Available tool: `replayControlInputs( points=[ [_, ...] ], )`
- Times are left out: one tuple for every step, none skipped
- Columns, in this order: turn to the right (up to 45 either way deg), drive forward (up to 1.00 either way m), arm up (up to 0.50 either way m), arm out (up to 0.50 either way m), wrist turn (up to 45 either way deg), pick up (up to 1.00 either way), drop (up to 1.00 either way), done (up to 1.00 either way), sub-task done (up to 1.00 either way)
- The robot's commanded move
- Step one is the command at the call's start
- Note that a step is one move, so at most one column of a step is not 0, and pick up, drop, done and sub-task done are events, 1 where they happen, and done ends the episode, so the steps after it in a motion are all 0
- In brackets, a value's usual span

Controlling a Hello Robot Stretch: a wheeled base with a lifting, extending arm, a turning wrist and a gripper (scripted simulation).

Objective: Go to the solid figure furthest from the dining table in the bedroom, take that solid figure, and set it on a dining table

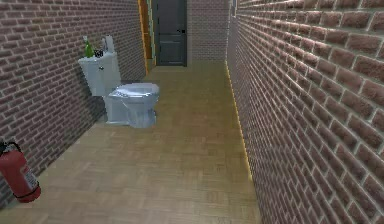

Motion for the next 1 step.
replayControlInputs(
  points=[
    [0.0, 1.0, 0.0, 0.0, 0.0, 0.0, 0.0, 0.0, 0.0]
  ],
)
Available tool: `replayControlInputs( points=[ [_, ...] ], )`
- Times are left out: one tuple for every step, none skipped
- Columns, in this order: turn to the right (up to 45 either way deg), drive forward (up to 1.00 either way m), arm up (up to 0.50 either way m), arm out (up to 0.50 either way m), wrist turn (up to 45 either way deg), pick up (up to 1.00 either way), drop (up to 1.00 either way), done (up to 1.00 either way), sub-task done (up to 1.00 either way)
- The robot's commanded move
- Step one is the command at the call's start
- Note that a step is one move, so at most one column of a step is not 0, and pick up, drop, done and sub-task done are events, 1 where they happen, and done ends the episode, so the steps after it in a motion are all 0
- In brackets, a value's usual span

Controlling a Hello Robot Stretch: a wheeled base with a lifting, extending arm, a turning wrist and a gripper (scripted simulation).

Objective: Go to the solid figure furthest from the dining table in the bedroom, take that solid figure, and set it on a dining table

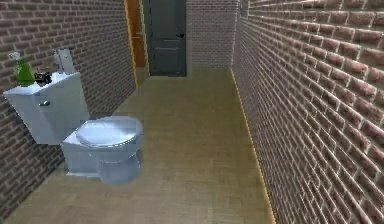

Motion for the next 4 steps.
replayControlInputs(
  points=[
    [0.0, 1.0, 0.0, 0.0, 0.0, 0.0, 0.0, 0.0, 0.0],
    [3.0, 0.0, 0.0, 0.0, 0.0, 0.0, 0.0, 0.0, 0.0],
    [0.0, 0.75, 0.0, 0.0, 0.0, 0.0, 0.0, 0.0, 0.0],
    [-18.0, 0.0, 0.0, 0.0, 0.0, 0.0, 0.0, 0.0, 0.0]
  ],
)
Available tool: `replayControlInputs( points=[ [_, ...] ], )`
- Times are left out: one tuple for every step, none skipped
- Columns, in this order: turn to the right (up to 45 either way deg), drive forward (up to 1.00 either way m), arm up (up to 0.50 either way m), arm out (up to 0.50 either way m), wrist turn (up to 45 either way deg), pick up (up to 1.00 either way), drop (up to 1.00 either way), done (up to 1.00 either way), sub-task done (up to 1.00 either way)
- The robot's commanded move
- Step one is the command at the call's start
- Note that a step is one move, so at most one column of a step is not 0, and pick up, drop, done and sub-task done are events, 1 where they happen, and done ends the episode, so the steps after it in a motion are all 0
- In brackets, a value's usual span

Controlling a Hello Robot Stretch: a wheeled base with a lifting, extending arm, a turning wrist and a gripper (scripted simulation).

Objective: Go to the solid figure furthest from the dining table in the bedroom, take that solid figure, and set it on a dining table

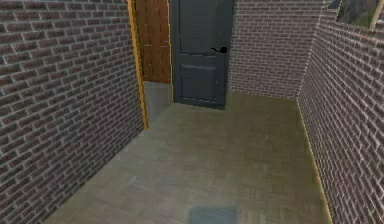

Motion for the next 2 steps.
replayControlInputs(
  points=[
    [-3.0, 0.0, 0.0, 0.0, 0.0, 0.0, 0.0, 0.0, 0.0],
    [0.0, 1.0, 0.0, 0.0, 0.0, 0.0, 0.0, 0.0, 0.0]
  ],
)
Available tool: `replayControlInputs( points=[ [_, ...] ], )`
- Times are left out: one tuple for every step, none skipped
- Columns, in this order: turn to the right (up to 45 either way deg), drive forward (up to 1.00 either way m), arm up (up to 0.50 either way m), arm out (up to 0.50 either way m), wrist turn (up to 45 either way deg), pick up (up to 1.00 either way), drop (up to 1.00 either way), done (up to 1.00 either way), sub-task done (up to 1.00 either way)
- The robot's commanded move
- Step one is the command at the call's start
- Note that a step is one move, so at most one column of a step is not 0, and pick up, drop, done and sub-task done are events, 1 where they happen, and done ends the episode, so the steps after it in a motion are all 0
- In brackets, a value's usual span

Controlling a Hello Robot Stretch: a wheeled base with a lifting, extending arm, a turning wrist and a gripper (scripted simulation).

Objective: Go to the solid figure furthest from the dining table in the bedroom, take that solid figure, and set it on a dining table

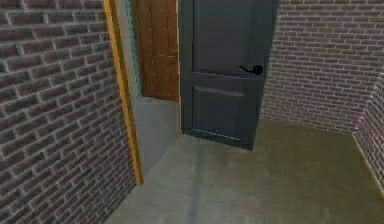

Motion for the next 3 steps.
replayControlInputs(
  points=[
    [0.0, 1.0, 0.0, 0.0, 0.0, 0.0, 0.0, 0.0, 0.0],
    [0.0, 0.6, 0.0, 0.0, 0.0, 0.0, 0.0, 0.0, 0.0],
    [-45.0, 0.0, 0.0, 0.0, 0.0, 0.0, 0.0, 0.0, 0.0]
  ],
)
